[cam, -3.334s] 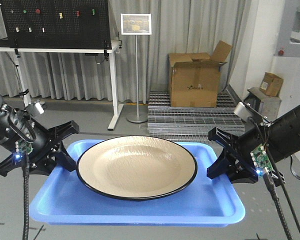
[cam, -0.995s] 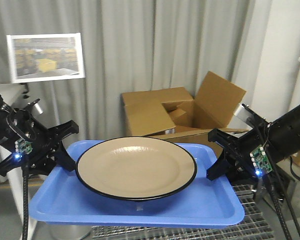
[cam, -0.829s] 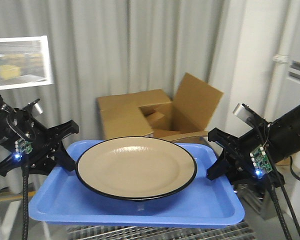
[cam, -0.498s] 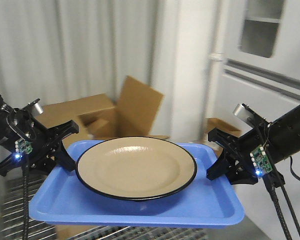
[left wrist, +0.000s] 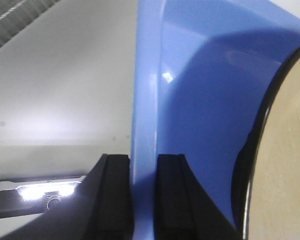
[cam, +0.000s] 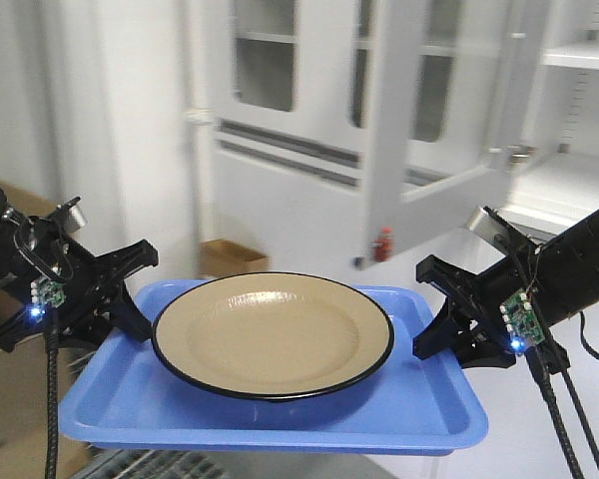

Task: Place disk in tray to left cabinet
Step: 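Carry the tray with both grippers to the open white cabinet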

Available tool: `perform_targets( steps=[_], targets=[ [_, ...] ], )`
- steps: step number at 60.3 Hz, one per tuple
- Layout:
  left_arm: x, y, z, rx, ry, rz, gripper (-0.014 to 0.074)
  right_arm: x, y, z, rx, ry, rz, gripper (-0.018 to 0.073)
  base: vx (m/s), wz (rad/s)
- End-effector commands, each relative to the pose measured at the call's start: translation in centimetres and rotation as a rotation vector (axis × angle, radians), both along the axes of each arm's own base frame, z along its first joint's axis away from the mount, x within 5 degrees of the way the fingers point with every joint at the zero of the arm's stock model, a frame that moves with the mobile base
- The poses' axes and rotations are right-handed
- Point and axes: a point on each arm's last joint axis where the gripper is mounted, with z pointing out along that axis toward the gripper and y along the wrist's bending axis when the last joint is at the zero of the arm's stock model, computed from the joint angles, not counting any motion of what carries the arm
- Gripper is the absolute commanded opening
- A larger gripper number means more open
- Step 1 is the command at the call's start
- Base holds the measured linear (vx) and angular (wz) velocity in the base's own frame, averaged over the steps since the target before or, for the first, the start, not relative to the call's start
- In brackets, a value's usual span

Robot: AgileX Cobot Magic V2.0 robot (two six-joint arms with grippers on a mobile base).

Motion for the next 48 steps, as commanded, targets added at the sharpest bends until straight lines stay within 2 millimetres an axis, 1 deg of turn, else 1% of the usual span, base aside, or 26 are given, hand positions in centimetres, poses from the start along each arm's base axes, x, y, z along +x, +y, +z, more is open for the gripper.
perform_targets(
  steps=[1,21,48],
  targets=[
    [-1.83,-1.79,3.96,-0.171,-0.065,-0.023,0.0000,-1.18,1.31,3.89,0.151,-0.097,0.007,-0.0004,0.13,-0.76],
    [-1.83,-1.79,3.96,-0.171,-0.065,-0.023,0.0000,-1.18,1.31,3.89,0.151,-0.097,0.007,-0.0004,0.11,-0.66],
    [-1.83,-1.79,3.96,-0.171,-0.065,-0.023,0.0000,-1.18,1.31,3.89,0.151,-0.097,0.007,-0.0004,0.13,-0.48]
  ],
)
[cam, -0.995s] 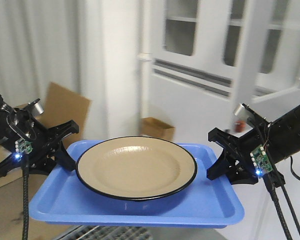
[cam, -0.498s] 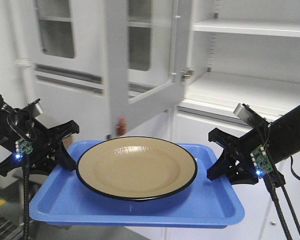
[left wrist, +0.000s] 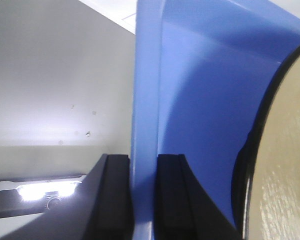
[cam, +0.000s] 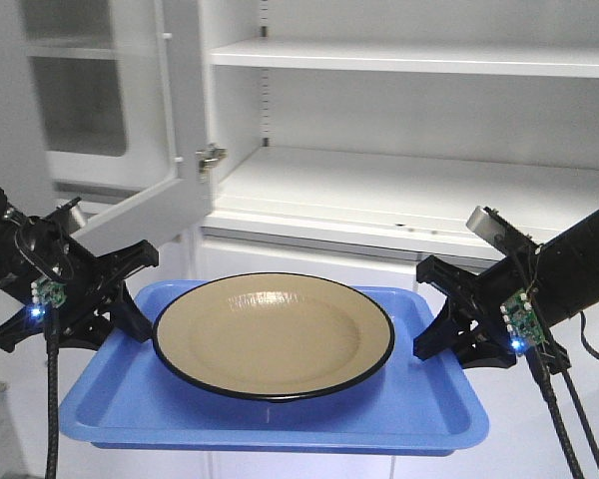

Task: Place disk in tray to left cabinet
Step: 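Carry the tray with both grippers to the open white cabinet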

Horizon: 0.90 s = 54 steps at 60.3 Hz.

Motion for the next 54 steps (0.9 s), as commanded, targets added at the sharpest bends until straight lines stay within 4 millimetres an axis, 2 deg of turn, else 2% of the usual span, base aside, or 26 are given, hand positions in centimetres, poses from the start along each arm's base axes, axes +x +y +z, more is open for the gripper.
perform_targets(
  steps=[1,23,54],
  targets=[
    [-1.81,-1.78,3.96,-0.171,-0.065,-0.022,0.0000,-1.18,1.32,3.90,0.153,-0.096,0.007,-0.0004,0.14,-0.45],
    [-1.81,-1.78,3.96,-0.171,-0.065,-0.022,0.0000,-1.18,1.32,3.90,0.153,-0.096,0.007,-0.0004,0.18,-0.32],
    [-1.81,-1.78,3.96,-0.171,-0.065,-0.022,0.0000,-1.18,1.32,3.90,0.153,-0.096,0.007,-0.0004,0.29,-0.13]
  ],
)
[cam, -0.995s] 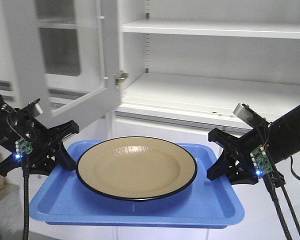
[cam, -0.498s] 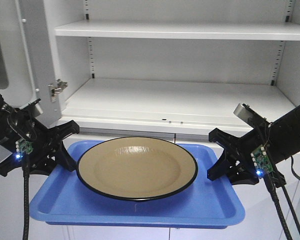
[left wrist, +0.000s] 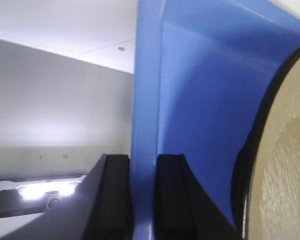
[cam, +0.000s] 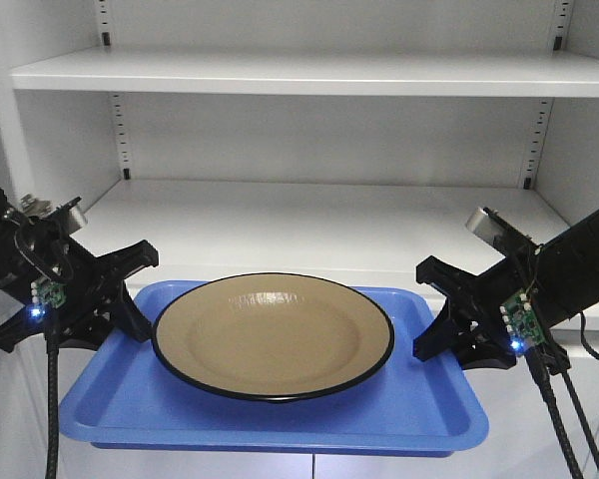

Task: Place disk in tray to left cabinet
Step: 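Carry the tray with both grippers to the open white cabinet, then lower the tray with both grippers onto the cabinet shelf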

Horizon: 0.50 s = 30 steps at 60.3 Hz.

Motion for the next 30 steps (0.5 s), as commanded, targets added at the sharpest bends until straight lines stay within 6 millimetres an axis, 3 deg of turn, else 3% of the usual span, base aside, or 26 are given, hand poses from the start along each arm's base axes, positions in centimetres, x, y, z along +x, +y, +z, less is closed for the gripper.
perform_targets(
  steps=[1,30],
  targets=[
    [-1.81,-1.75,3.96,-0.171,-0.065,-0.022,0.0000,-1.13,1.32,3.92,0.154,-0.100,0.004,-0.0004,0.31,-0.11],
    [-1.81,-1.75,3.96,-0.171,-0.065,-0.022,0.0000,-1.13,1.32,3.92,0.154,-0.100,0.004,-0.0004,0.29,-0.10]
  ],
)
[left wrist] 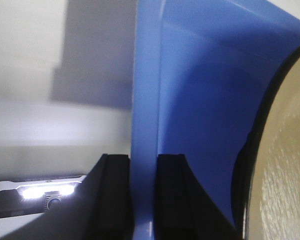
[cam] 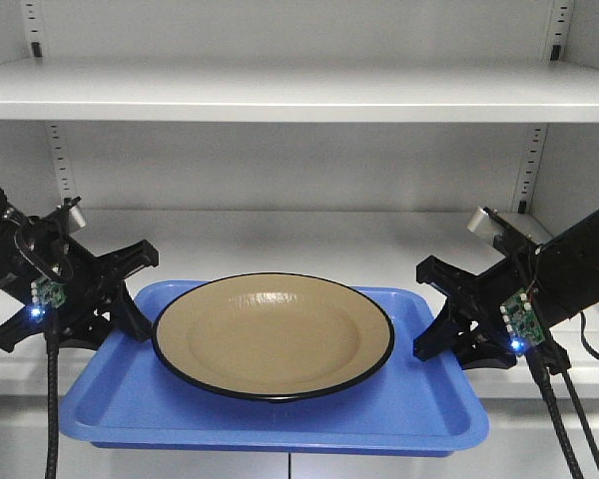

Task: Place disk in tray to left cabinet
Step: 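Lower the tray with both grippers onto the cabinet shelf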

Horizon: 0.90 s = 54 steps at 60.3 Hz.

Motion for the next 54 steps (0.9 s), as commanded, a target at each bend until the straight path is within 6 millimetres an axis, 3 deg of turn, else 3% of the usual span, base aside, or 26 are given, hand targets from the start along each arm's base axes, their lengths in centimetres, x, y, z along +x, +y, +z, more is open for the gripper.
perform_targets(
  steps=[1,54],
  targets=[
    [-1.81,-1.75,3.96,-0.171,-0.065,-0.022,0.0000,-1.13,1.32,3.92,0.153,-0.101,0.004,-0.0004,0.25,-0.09],
    [-1.81,-1.75,3.96,-0.171,-0.065,-0.022,0.0000,-1.13,1.32,3.92,0.153,-0.101,0.004,-0.0004,0.14,-0.03]
  ],
)
